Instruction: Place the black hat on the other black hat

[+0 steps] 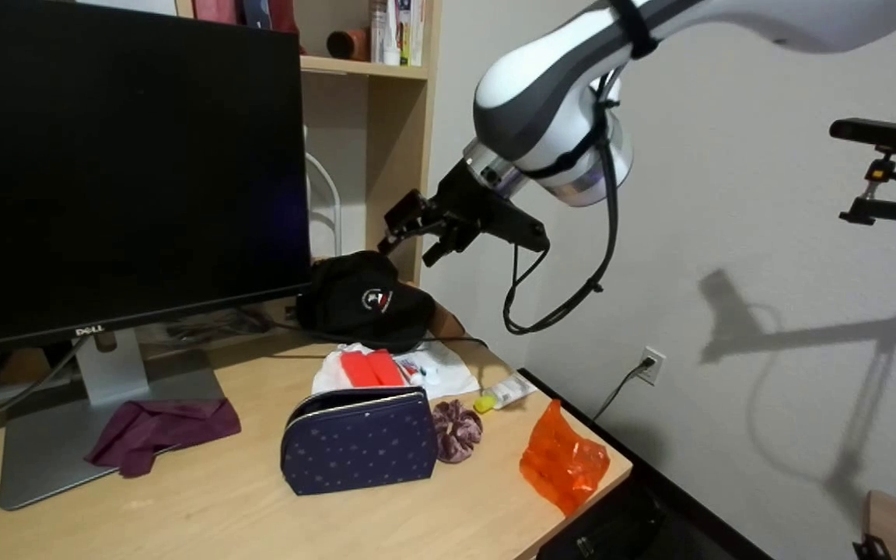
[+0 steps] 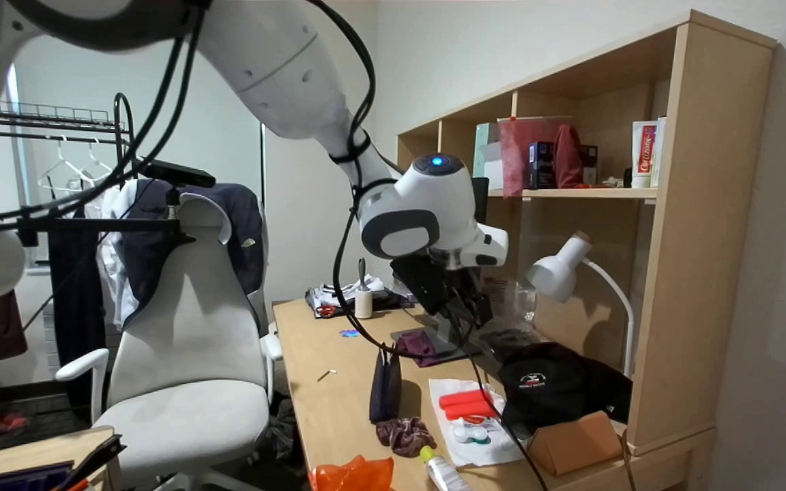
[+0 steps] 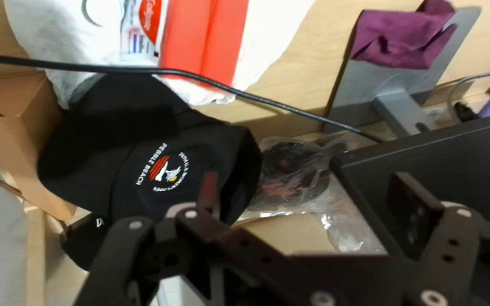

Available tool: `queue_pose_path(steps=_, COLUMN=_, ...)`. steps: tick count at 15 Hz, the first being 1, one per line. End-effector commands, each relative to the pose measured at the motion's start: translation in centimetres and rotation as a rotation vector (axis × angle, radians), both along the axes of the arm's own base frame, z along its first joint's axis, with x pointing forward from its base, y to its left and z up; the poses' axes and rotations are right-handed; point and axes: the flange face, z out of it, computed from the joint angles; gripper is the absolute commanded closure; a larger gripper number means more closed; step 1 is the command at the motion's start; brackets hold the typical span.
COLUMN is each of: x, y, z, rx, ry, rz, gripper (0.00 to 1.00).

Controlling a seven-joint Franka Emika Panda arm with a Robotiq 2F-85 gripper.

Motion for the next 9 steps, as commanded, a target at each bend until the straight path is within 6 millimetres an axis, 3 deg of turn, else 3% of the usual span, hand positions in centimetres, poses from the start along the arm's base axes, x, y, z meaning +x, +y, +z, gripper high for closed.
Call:
queue_pose_path(steps=1, x=-6.0, y=-0.4, z=3.5, rx=-0.048, ry=0.100, rz=0.017, gripper=0.00)
queue_pose_path(steps=9, x=-15.0, y=-4.4, z=9.6, rx=-0.153, ry=0.300, rz=-0.060, gripper=0.00)
